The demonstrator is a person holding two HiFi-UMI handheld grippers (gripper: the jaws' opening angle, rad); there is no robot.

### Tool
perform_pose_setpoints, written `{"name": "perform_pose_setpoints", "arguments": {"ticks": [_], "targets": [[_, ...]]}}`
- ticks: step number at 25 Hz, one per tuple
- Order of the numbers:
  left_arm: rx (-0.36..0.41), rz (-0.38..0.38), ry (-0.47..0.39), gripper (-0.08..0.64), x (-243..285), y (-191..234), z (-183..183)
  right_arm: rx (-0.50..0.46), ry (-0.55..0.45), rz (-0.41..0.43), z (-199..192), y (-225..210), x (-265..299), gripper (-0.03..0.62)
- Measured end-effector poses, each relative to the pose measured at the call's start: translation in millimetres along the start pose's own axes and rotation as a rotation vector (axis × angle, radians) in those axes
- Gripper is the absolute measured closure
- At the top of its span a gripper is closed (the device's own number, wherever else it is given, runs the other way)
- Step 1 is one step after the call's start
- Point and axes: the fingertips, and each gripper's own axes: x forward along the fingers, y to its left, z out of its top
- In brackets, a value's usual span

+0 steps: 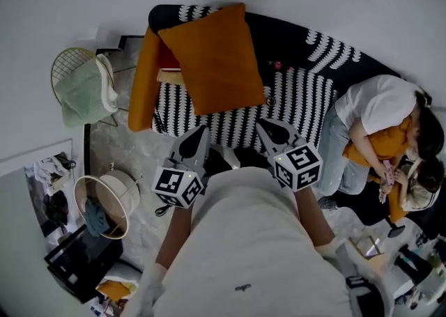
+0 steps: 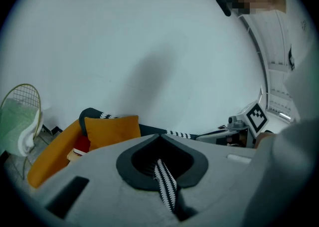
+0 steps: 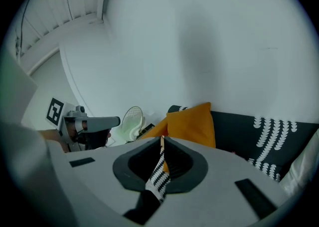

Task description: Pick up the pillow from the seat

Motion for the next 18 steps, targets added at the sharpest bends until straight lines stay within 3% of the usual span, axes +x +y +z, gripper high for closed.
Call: {"name": "perform_pose_setpoints", "arguments": {"ticks": [7, 15, 18], "targets": [[-0.046, 0.072, 0.031, 0.549, 16, 5, -15, -0.013, 0.054, 0.051, -6, -30, 17, 0.584], [-0.093, 0.131, 0.062, 0.548, 16, 42, -22, -0.02, 0.131, 0.054, -9, -39, 50, 0.583], [-0.119, 0.136, 0.078, 0.514, 19, 58, -27, -0.035, 0.162, 0.056, -10, -40, 65, 0.569]]}}
